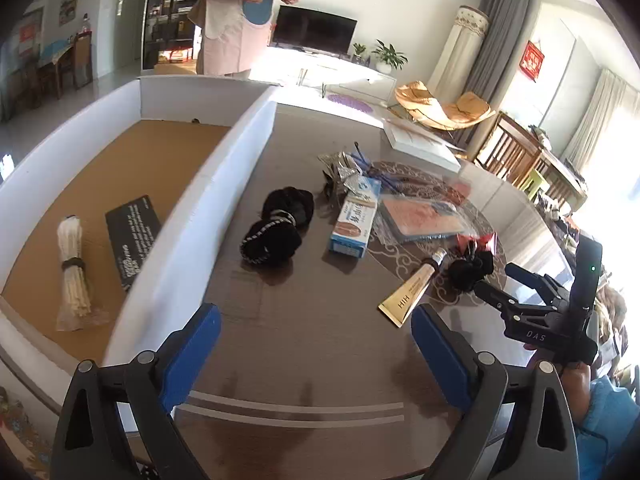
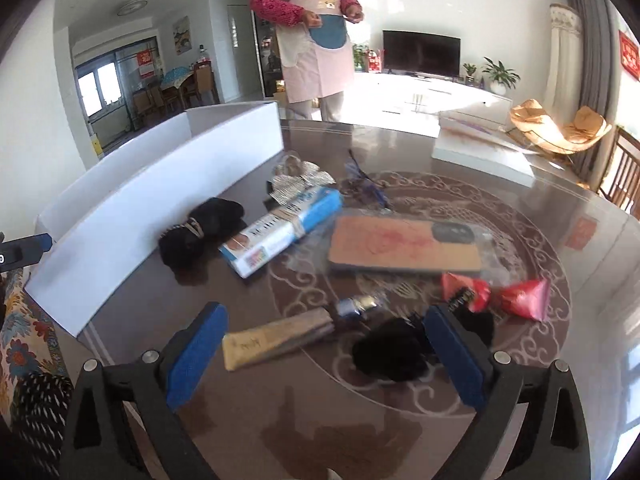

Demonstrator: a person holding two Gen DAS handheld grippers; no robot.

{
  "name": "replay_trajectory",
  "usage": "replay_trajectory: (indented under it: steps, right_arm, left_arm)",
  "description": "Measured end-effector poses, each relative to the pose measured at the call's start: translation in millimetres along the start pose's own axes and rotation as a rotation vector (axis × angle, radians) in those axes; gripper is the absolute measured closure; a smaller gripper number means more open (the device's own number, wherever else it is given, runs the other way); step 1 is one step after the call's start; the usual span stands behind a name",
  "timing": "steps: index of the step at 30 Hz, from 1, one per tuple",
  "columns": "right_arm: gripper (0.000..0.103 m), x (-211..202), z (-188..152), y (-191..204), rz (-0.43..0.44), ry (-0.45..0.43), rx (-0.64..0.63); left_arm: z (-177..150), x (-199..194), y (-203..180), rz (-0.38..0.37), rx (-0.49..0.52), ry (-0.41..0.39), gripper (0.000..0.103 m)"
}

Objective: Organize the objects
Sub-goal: 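Return both tools to the table over the remaining items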

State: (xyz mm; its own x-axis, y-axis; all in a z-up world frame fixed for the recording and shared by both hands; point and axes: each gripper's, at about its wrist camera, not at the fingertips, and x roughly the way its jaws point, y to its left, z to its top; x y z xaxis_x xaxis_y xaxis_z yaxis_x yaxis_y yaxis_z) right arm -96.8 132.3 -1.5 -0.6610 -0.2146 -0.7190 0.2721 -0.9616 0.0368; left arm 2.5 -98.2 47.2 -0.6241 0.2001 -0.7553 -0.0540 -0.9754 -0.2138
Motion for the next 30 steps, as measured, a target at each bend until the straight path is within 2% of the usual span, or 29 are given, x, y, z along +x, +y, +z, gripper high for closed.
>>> replay_trajectory:
  steps: [4,6,8,11,14,21,30]
  right_arm:
    - [0.004,1,-44,-75,-0.135,0.098,0.094]
    - [0.004,3,-52,-95,-0.161,0.128,0.133]
    - [0.003,2,-53,-106,-0.140,0.123,0.171]
    - [0.000,9,-51,-97,-0.176,0.150,0.126]
    - [0.000,13,-49,-86,-0.161,0.148,0.101]
    - [0.000,15,-47,-83,-0.162,0.148,0.102]
    - [0.000,15,-47,-83,-0.163,0.148,0.103]
  left_arm:
    - [-9,72,-38,0.016,0.083,0.156,0.006]
    - [-7,97,-45,0.055,0.114,0.180,0.006]
    - [-7,109,-47,0.080,0.130,0.169,0.006]
    - [-10,113,-46,0.095,0.134,0.136,0.006]
    - [-14,114,-51,0.111,0.162,0.132,0.005]
    - [-11,105,-41,0.012,0.090,0.107,0.002]
    - [-6,102,-29,-0.050,0.019,0.088,0.002]
